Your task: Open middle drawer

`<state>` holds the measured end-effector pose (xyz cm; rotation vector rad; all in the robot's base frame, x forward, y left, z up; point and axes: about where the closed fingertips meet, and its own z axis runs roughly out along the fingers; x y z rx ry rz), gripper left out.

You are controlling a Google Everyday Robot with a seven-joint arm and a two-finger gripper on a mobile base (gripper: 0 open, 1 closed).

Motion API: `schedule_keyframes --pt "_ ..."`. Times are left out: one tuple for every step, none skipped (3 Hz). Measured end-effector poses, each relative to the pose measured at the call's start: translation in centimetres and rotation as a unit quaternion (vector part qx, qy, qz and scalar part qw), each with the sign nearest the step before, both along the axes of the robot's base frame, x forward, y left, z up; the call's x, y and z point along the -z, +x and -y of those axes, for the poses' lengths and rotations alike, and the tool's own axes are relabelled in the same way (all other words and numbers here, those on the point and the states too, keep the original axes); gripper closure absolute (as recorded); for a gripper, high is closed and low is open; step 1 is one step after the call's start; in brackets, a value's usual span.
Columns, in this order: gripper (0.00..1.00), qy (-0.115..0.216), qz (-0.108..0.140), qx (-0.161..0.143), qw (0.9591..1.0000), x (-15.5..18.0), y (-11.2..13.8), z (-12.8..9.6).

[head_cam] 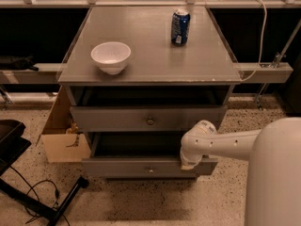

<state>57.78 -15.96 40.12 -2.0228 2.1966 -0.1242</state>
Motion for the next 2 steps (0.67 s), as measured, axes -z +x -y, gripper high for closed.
schedule_keyframes --pt "0.58 0.000 0.000 0.000 1.0000 0.01 0.00 0.00" --pt "0.35 0.000 0.000 0.000 1.0000 0.01 0.00 0.00"
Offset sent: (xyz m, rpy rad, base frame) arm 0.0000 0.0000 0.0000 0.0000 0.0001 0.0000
